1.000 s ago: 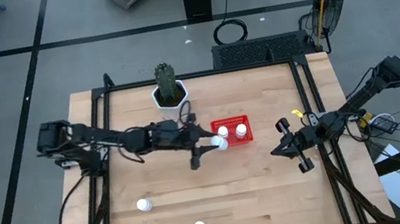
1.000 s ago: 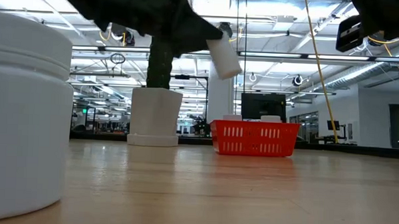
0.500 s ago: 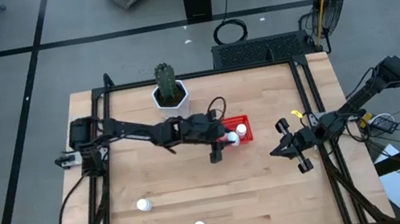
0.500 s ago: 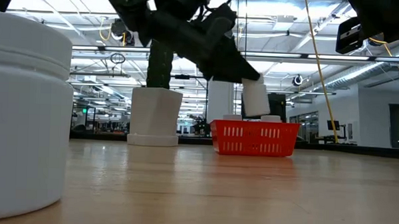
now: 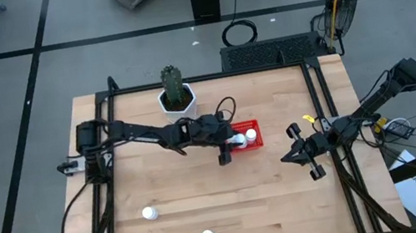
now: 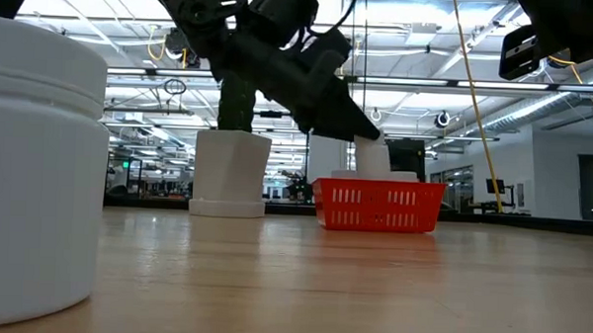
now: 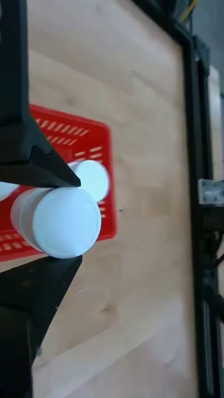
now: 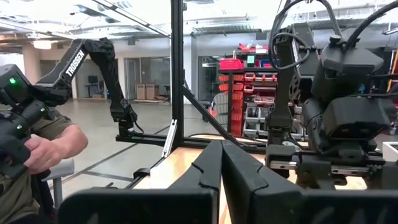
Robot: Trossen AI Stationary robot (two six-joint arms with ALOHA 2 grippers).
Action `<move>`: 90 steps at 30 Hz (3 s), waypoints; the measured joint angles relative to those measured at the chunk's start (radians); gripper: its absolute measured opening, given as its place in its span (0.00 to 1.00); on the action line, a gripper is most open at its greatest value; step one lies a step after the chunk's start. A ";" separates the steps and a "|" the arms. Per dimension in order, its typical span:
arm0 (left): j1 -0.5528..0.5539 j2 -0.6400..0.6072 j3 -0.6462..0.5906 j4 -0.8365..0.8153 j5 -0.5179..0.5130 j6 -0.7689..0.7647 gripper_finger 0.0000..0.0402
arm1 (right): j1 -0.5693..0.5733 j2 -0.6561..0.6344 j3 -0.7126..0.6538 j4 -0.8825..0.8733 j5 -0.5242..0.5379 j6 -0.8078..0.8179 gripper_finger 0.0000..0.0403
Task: Pick and place pill bottles into a basket
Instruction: Put the white pill bottle into the red bin
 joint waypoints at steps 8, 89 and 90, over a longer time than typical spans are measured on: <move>-0.001 0.010 0.000 -0.009 -0.008 0.015 0.43 | 0.000 0.000 0.000 -0.004 0.000 0.000 0.01; -0.714 -0.327 -0.067 -0.611 -0.186 -0.245 0.57 | 0.000 0.000 0.000 -0.053 0.000 0.000 0.01; -0.717 -0.316 -0.067 -0.583 -0.182 -0.245 0.57 | 0.000 0.000 0.000 -0.053 0.000 0.000 0.01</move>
